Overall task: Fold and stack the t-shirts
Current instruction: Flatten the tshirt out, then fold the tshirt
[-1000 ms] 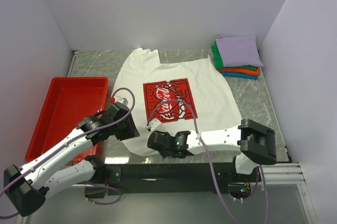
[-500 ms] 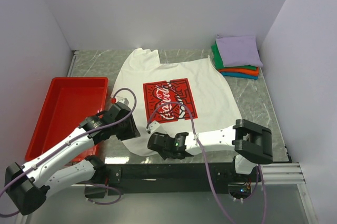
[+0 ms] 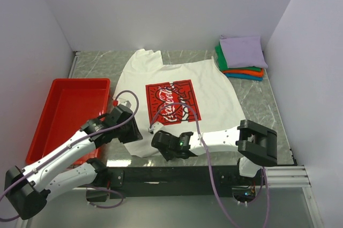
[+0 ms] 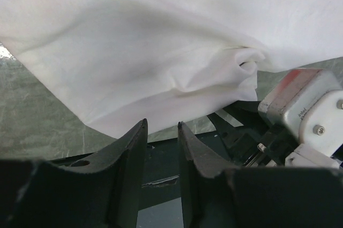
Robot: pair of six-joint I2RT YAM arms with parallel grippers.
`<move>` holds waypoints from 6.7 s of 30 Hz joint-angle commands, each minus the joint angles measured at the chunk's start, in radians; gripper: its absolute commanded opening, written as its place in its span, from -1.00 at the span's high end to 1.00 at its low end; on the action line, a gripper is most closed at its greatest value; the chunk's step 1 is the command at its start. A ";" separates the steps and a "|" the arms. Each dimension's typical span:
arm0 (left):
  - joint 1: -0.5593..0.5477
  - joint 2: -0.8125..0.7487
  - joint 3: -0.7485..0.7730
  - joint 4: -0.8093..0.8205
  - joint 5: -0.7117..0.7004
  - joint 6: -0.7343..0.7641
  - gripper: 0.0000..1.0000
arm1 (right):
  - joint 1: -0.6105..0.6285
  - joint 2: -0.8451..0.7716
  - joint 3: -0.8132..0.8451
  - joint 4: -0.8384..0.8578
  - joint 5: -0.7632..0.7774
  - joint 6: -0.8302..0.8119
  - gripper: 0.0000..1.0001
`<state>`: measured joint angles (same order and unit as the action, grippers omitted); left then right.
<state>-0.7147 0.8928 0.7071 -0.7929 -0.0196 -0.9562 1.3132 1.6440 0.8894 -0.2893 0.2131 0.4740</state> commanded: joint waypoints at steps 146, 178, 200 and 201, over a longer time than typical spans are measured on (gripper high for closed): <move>-0.502 -0.223 -0.161 -0.086 -0.039 -0.485 0.06 | -0.378 -0.300 -0.178 -0.172 -0.440 0.141 0.97; -0.848 0.601 0.193 0.190 -0.276 -0.196 0.01 | -0.419 -0.708 -0.236 -0.289 -0.094 0.340 0.07; -0.950 0.503 0.146 0.028 -0.401 -0.315 0.99 | -0.589 -0.975 -0.291 -0.570 0.097 0.538 -0.08; -0.950 0.473 0.143 0.018 -0.405 -0.322 0.99 | -0.592 -0.978 -0.294 -0.574 0.098 0.573 -0.09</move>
<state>-1.6547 1.4822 0.8532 -0.7094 -0.3679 -1.2366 0.7330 0.6907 0.6125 -0.8150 0.2531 0.9562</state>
